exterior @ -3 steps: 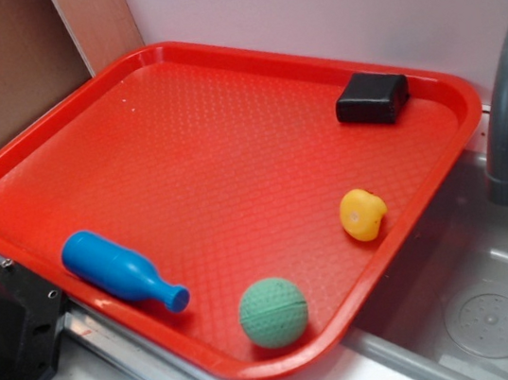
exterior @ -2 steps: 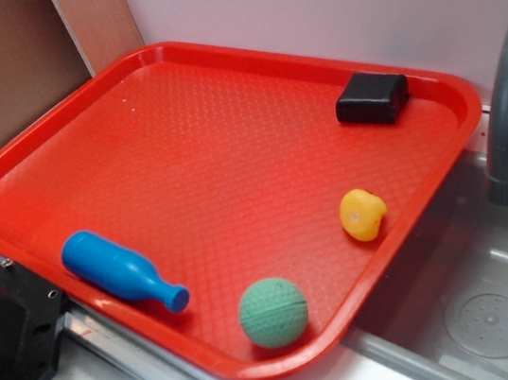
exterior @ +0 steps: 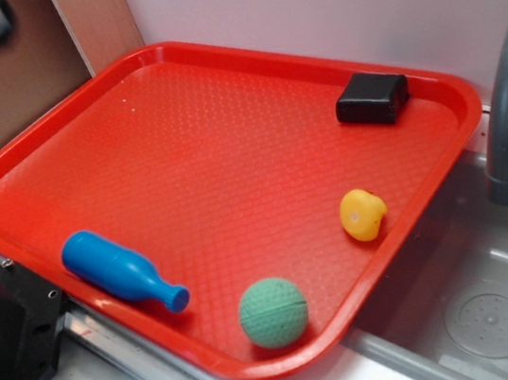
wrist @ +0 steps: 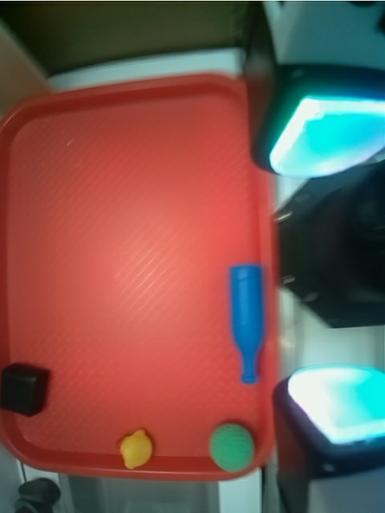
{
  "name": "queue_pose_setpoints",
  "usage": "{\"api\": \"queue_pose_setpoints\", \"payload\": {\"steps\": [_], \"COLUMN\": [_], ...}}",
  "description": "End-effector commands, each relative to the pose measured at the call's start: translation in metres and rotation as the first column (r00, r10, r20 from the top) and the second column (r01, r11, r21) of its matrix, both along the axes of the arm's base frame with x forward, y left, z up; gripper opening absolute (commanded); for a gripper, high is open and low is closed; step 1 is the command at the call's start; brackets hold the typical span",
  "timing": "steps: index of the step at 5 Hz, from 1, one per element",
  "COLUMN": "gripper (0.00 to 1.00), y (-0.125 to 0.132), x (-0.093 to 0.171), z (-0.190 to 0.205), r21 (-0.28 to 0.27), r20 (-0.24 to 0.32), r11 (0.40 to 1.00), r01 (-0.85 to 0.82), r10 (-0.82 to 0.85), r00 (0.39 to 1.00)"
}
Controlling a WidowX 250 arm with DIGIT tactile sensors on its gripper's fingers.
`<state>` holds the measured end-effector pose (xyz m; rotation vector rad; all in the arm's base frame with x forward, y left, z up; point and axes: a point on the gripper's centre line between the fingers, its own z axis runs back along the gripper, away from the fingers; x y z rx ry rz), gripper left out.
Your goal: Grab the green ball.
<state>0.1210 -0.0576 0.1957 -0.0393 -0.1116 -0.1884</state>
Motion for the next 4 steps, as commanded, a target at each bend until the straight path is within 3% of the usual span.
{"api": "queue_pose_setpoints", "payload": {"steps": [1, 3, 4], "gripper": [1.00, 1.00, 1.00], "y": [-0.026, -0.026, -0.074], "x": [-0.003, -0.003, 0.034], "z": [-0.011, -0.011, -0.050], "r21": [0.068, 0.068, 0.087], "r20": [-0.021, -0.021, 0.008], "r11": [0.990, 0.990, 0.929], "r01": [0.120, 0.120, 0.359], "r10": [-0.119, -0.119, -0.361], "r00": [0.993, 0.993, 0.933]}}
